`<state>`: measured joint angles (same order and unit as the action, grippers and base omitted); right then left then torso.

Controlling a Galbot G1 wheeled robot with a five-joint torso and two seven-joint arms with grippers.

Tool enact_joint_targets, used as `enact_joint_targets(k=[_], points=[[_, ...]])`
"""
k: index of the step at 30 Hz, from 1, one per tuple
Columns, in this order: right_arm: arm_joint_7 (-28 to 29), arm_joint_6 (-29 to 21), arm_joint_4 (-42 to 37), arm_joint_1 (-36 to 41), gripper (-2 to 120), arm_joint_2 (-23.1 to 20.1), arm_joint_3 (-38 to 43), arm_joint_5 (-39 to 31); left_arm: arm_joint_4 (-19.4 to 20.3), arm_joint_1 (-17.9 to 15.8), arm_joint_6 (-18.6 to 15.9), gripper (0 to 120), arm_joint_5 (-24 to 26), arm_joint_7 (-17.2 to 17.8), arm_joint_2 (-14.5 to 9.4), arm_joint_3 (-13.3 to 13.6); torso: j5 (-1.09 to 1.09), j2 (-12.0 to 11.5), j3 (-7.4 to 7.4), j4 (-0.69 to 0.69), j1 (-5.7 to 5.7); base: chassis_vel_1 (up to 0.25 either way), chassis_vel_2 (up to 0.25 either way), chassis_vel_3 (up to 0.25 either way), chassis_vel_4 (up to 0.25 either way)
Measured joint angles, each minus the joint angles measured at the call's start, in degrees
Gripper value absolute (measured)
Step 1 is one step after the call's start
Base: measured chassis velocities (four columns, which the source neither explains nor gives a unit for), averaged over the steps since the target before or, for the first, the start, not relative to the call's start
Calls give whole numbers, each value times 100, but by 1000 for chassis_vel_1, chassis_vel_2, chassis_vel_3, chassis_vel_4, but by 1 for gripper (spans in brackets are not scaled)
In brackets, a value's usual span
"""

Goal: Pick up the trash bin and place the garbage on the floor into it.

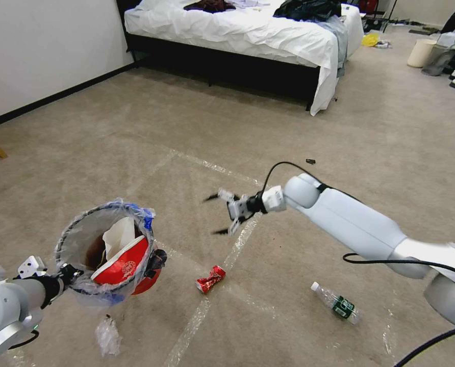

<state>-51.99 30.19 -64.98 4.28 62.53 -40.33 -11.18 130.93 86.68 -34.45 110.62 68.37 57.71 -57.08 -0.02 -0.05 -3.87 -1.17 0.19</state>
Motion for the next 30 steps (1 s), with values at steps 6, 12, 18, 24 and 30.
enact_joint_targets(k=[6,12,18,24,30], points=[[-119,110,316,-27,100,195,-363,339,90,93,-9,0,-96,-8,92,-21,1,0,0,1,0,0,0,0,0],[-138,216,425,95,100,232,-498,491,160,163,-27,0,-180,-36,189,-35,1,0,1,-1,-1,0,0,0,0],[-111,342,772,229,100,461,-485,741,241,223,-27,0,-218,-39,228,-62,1,0,0,1,0,0,0,0,0],[-290,448,1090,347,100,619,-433,838,282,288,-30,0,-311,-55,275,-61,1,0,0,2,0,0,0,0,0],[-378,463,1112,403,100,621,-430,868,306,298,-31,0,-327,-59,281,-73,1,0,0,1,0,0,0,0,0]])
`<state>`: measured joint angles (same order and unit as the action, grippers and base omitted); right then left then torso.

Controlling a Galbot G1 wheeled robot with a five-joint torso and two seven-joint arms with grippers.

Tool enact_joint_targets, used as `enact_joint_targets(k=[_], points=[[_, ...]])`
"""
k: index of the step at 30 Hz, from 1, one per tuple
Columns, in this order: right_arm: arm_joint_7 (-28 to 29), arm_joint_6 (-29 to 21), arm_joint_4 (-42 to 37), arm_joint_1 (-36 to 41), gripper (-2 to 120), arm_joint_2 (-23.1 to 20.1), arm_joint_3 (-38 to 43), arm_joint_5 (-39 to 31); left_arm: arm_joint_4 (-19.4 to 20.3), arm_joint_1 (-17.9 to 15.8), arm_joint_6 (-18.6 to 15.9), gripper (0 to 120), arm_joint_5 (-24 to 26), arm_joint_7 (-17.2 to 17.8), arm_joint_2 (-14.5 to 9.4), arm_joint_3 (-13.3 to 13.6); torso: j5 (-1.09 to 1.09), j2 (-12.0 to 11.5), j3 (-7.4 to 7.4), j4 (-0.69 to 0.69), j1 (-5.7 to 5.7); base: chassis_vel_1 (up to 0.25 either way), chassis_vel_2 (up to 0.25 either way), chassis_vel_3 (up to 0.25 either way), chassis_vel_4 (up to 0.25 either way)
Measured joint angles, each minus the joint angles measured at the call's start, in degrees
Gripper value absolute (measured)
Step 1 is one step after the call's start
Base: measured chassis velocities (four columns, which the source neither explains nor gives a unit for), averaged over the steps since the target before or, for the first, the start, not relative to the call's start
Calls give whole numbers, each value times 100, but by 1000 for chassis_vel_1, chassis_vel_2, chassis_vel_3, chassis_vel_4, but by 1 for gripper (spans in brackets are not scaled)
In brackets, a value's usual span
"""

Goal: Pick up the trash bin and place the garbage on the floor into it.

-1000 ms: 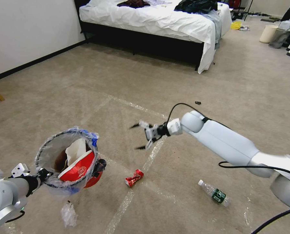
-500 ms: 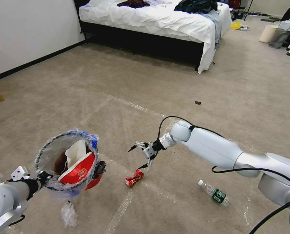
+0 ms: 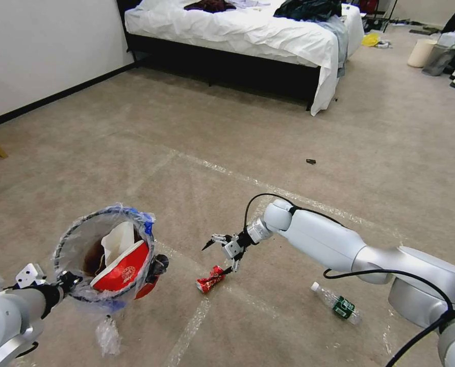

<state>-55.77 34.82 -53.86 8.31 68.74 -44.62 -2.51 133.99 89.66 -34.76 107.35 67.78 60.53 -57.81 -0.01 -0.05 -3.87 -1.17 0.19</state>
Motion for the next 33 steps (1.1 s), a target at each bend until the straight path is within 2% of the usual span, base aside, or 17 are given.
enact_joint_targets(k=[19,22,25,33], points=[[0,154,585,144,100,358,163,482,40,22,0,0,-54,-9,31,-19,0,0,0,0,0,0,0,0,0],[45,154,632,144,100,422,171,602,36,14,1,0,-55,-9,30,-11,0,0,0,0,0,0,0,0,0],[159,167,753,136,100,534,242,1041,36,10,2,0,-68,-10,43,8,-1,0,0,1,0,0,0,0,0],[261,150,875,178,100,660,231,1174,73,33,2,0,-74,-13,41,5,0,0,0,0,0,0,0,0,0]])
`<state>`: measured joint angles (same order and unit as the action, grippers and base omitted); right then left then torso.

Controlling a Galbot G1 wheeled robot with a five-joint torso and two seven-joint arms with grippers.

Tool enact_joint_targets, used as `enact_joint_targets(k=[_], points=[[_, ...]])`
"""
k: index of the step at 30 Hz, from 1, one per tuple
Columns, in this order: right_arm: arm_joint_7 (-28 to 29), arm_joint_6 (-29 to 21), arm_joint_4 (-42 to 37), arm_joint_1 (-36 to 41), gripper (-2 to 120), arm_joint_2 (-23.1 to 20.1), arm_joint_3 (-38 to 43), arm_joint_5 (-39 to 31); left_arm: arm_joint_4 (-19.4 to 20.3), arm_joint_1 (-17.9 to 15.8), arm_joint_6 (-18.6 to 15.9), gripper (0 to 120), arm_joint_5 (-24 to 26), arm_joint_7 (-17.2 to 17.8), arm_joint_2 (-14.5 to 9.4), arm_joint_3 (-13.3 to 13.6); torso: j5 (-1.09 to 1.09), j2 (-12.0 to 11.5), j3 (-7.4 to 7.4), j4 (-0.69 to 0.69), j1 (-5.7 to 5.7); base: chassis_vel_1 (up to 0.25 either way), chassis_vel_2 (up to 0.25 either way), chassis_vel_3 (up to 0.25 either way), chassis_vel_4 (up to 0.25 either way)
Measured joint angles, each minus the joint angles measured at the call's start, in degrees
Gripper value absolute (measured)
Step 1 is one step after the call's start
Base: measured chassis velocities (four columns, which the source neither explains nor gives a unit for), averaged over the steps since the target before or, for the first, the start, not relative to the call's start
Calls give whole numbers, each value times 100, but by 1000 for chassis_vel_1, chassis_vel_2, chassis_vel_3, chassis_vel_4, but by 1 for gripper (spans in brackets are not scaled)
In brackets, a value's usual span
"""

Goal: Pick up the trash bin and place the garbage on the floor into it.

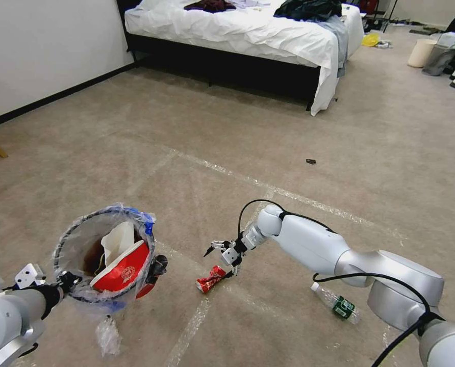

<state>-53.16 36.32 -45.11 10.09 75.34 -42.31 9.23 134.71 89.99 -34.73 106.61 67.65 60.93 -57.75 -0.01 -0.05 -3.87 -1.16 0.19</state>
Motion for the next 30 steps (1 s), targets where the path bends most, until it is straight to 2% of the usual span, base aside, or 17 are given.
enact_joint_targets(k=[10,21,30], points=[[15,19,96,35,100,110,57,471,26,39,3,0,-26,-6,6,-7,0,0,0,0,0,0,0,0,0],[-64,1,133,185,100,41,43,191,17,18,1,0,-161,-39,72,95,0,0,0,0,0,0,0,0,0],[-182,20,428,243,100,164,163,15,17,35,-13,0,-263,-60,128,158,0,0,0,0,0,0,0,0,0]])
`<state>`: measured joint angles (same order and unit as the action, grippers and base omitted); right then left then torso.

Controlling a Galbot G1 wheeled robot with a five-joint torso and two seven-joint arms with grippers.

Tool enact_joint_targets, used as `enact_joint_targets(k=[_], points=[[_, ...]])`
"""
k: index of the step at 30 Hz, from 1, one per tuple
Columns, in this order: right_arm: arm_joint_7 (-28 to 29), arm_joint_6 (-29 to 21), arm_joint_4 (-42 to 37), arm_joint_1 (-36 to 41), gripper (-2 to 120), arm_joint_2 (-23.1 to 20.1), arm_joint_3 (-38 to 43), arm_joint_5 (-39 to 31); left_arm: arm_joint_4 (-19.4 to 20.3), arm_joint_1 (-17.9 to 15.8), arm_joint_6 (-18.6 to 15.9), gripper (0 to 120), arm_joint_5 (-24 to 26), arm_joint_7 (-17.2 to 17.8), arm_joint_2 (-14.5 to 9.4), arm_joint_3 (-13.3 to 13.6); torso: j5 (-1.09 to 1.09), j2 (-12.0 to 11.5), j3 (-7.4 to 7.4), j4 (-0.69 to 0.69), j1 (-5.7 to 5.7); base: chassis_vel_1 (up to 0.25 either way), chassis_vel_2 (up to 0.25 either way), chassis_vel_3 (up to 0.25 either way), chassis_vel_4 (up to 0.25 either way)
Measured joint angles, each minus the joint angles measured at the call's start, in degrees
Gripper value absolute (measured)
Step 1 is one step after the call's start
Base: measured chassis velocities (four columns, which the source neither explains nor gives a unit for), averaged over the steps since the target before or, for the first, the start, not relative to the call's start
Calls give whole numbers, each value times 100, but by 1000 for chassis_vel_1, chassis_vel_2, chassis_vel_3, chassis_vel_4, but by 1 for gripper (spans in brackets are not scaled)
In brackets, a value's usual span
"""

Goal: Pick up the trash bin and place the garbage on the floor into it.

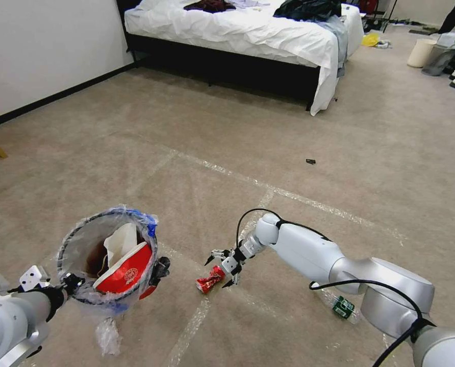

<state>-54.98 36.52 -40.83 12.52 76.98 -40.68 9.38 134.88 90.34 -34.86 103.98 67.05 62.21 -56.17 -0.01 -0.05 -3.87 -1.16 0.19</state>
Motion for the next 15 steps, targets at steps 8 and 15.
enact_joint_targets(k=[8,15], points=[[-114,5,312,82,100,125,70,-452,30,16,-5,0,-26,-9,6,12,0,0,0,0,0,0,0,0,0],[-231,-31,532,158,100,196,165,-925,47,28,-12,0,-51,-15,-7,55,0,0,0,0,0,0,0,0,0]])
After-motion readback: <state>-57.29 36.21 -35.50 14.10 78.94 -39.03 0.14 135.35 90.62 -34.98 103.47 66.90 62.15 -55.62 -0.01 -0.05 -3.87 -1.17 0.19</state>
